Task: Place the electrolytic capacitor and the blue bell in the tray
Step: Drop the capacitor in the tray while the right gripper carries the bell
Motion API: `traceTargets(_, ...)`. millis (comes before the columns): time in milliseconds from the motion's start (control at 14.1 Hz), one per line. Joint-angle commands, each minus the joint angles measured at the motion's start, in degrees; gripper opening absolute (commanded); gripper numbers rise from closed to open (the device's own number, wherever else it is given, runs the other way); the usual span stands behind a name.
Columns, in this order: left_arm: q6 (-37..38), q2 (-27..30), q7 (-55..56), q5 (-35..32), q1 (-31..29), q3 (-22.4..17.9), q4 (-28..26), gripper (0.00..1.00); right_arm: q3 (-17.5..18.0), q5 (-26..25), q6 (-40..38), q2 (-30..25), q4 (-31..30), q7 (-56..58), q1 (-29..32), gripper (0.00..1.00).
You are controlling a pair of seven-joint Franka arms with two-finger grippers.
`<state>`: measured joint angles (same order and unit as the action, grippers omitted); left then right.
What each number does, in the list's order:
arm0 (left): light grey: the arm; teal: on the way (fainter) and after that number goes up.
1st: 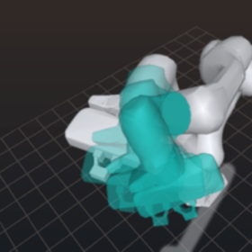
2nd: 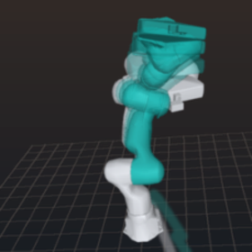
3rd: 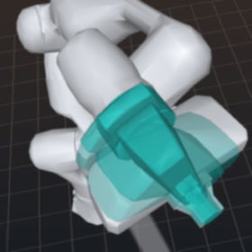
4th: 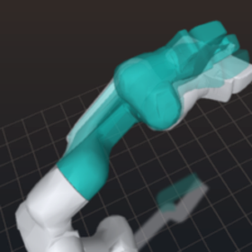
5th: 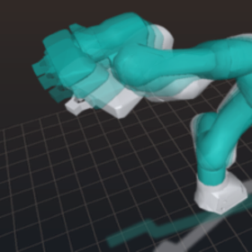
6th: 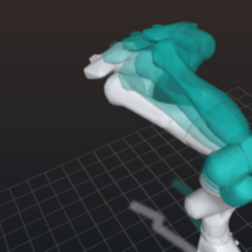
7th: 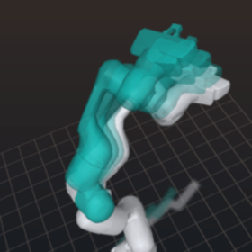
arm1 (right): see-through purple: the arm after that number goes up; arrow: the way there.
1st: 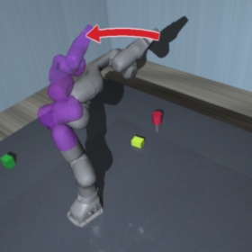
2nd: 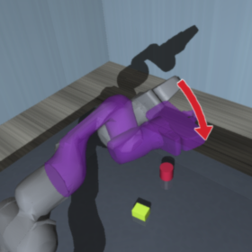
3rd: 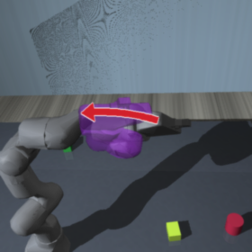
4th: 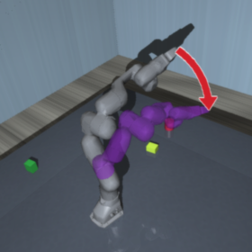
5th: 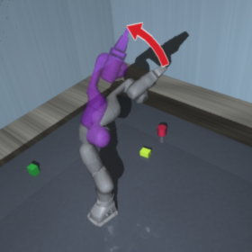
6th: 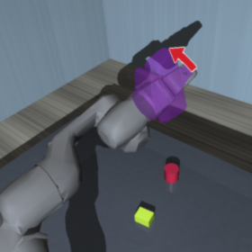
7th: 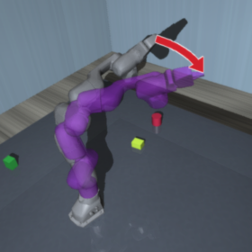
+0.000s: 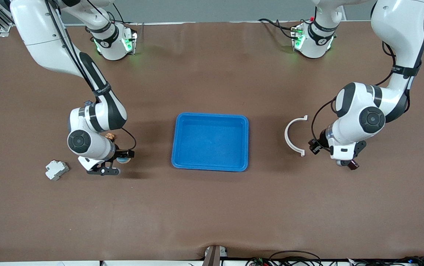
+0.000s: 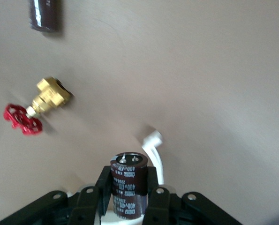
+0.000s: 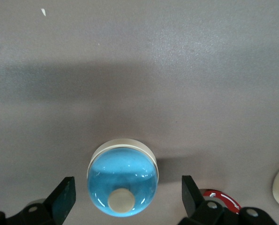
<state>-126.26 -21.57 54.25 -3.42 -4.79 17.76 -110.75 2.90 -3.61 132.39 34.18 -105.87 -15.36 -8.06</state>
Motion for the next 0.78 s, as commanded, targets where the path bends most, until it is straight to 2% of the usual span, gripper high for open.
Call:
traceTargets(0, 3.83, -0.66, 1.03, 0.96, 0.48, 3.14, 4.39, 0.0, 0.26, -1.14, 0.15, 0.45, -0.04, -0.19, 0.33, 1.0)
traceTargets(142, 3.83, -1.62, 5.67, 0.96, 1.53, 5.17, 6.06, 0.0, 0.26, -0.87, 0.5, 0.8, -0.04, -0.19, 0.24, 1.0)
traceTargets(708, 3.3, -9.09, 26.15, 0.17, 14.71, 5.09, 14.59, 0.0, 0.26, -0.43, 1.55, 1.42, 0.31, -0.28, -0.2, 1.0)
